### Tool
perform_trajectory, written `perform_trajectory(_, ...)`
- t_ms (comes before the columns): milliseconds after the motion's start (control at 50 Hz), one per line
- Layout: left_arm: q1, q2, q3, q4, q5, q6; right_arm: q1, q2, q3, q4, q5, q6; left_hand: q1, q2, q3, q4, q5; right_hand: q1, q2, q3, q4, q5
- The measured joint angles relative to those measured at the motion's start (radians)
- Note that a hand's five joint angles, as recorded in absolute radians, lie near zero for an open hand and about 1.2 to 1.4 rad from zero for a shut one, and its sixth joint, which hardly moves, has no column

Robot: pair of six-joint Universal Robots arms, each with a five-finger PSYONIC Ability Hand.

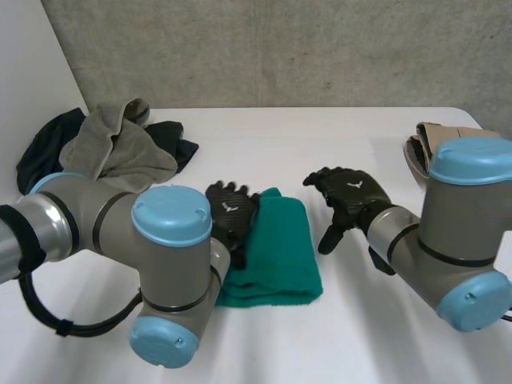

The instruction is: Fold the laundry.

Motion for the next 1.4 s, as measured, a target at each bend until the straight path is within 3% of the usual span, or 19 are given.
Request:
perform_trajectory(120, 0.026, 0.004, -0.051, -0.049, -0.060, 0.083, 0.083, 0.084, -0.077, 0.051, -0.002, -0.021, 0.000, 0.000, 0.000, 0.000, 0.000, 0.000, 0.001, 0.000, 0.000, 0.000)
perform_trajectory(380, 0.032, 0.003, -0.092, -0.051, -0.058, 0.145, 0.121, 0.222, -0.151, 0.075, 0.026, -0.141, 0.000, 0.000, 0.000, 0.000, 0.000, -0.009, 0.001, 0.000, 0.000, 0.000)
perform_trajectory(520, 0.031, 0.016, -0.093, -0.050, -0.053, 0.142, 0.117, 0.206, -0.158, 0.076, 0.068, -0.196, 0.000, 0.000, 0.000, 0.000, 0.000, -0.010, 0.001, 0.000, 0.000, -0.001)
perform_trajectory(640, 0.034, 0.097, -0.087, -0.044, -0.043, 0.137, 0.117, 0.097, -0.128, 0.064, 0.082, -0.214, 0.000, 0.000, 0.000, 0.000, 0.000, -0.009, 0.001, 0.000, 0.000, -0.004)
perform_trajectory(840, 0.095, 0.310, -0.087, -0.052, 0.140, 0.131, 0.145, -0.081, 0.050, -0.072, 0.149, -0.214, 0.000, 0.000, 0.000, 0.000, 0.000, -0.010, 0.001, 0.000, 0.000, -0.004)
perform_trajectory(860, 0.121, 0.356, -0.088, -0.065, 0.234, 0.120, 0.161, -0.104, 0.096, -0.107, 0.158, -0.213, 0.000, 0.000, 0.000, 0.000, 0.000, -0.010, 0.001, 0.000, 0.000, -0.004)
perform_trajectory(880, 0.127, 0.364, -0.087, -0.069, 0.255, 0.116, 0.182, -0.121, 0.146, -0.147, 0.164, -0.211, 0.000, 0.000, 0.000, 0.000, 0.000, -0.010, 0.001, 0.000, 0.000, -0.004)
perform_trajectory(920, 0.138, 0.376, -0.087, -0.078, 0.289, 0.109, 0.195, -0.127, 0.172, -0.169, 0.166, -0.210, 0.000, 0.000, 0.000, 0.000, 0.000, -0.010, 0.001, 0.000, 0.000, -0.004)
perform_trajectory(960, 0.175, 0.403, -0.079, -0.117, 0.393, 0.075, 0.243, -0.129, 0.248, -0.242, 0.169, -0.205, 0.000, 0.000, 0.000, 0.000, 0.000, -0.009, 0.001, 0.000, 0.000, -0.004)
perform_trajectory(1060, 0.212, 0.412, -0.057, -0.175, 0.487, 0.020, 0.298, -0.079, 0.302, -0.334, 0.170, -0.197, 0.000, 0.000, 0.000, 0.000, 0.000, -0.010, 0.001, 0.000, 0.000, -0.004)
perform_trajectory(1400, 0.213, 0.398, -0.045, -0.203, 0.517, -0.024, 0.325, 0.153, 0.210, -0.480, 0.178, -0.250, 0.000, 0.000, 0.000, 0.000, 0.000, -0.010, 0.001, 0.000, 0.000, -0.004)
